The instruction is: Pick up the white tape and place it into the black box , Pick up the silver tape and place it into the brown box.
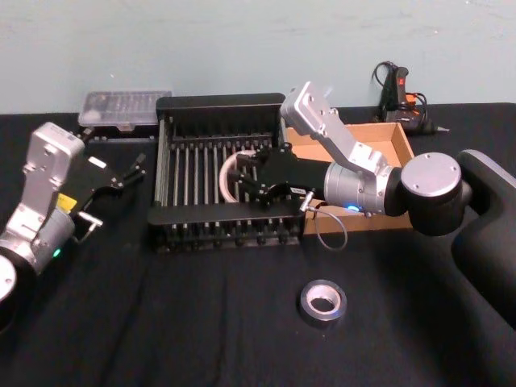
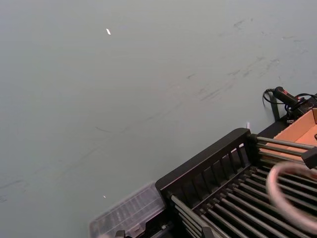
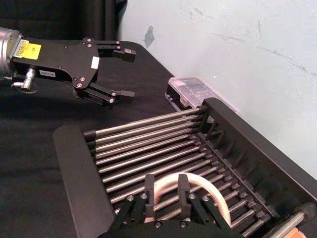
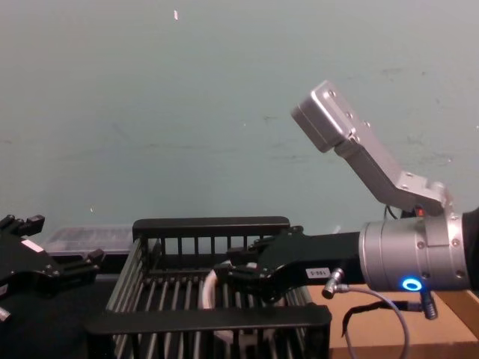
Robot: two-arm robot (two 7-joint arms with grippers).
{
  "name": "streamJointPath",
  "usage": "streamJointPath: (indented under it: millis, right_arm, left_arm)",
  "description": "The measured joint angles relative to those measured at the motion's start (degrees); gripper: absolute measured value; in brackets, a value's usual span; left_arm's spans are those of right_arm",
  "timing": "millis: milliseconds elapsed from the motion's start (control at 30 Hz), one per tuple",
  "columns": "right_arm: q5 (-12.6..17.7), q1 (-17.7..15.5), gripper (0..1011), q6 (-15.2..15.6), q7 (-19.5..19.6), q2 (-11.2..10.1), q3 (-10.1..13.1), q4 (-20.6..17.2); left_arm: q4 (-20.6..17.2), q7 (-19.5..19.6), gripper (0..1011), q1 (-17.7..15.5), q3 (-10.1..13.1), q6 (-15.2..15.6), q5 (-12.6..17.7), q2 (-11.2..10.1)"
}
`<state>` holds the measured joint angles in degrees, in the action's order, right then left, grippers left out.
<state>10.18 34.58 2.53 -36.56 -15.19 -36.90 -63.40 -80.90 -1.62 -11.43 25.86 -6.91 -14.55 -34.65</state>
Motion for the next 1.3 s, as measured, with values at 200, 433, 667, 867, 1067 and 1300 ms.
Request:
streamJointPath:
  millis: [200,433,667,867,1067,1300]
  right_arm:
    - [0.0,0.0,458,0.0,0.0,0.0,0.0,0.0]
    - [0.1,-0.1,704,0.0,0.1,-0.1,0.1,-0.1]
    - [0.1,-0.1,888,0.1,0.1,-0.1,0.1,-0.1]
    - [0.1,-0.1,1002,0.1,0.1,-0.1,0.1,-0.1]
    - [0.1,-0.2,1002,0.1,0.2,-0.2,0.2,-0.3]
    - [1.2,-1.2,1002,0.3,1.0,-1.3,1.4,-2.6]
  left_arm:
    - [0.0,0.0,1001,0.0,0.0,0.0,0.0,0.0]
    - [0.0,0.0,1001,0.0,0.0,0.0,0.0,0.0]
    - [0.0,0.0,1001,0.0,0.0,0.0,0.0,0.0]
    - [0.0,0.0,1001,0.0,0.0,0.0,0.0,0.0]
    - [0.0,0.0,1001,0.0,0.0,0.0,0.0,0.0]
    - [0.0,0.0,1002,0.0,0.0,0.0,0.0,0.0]
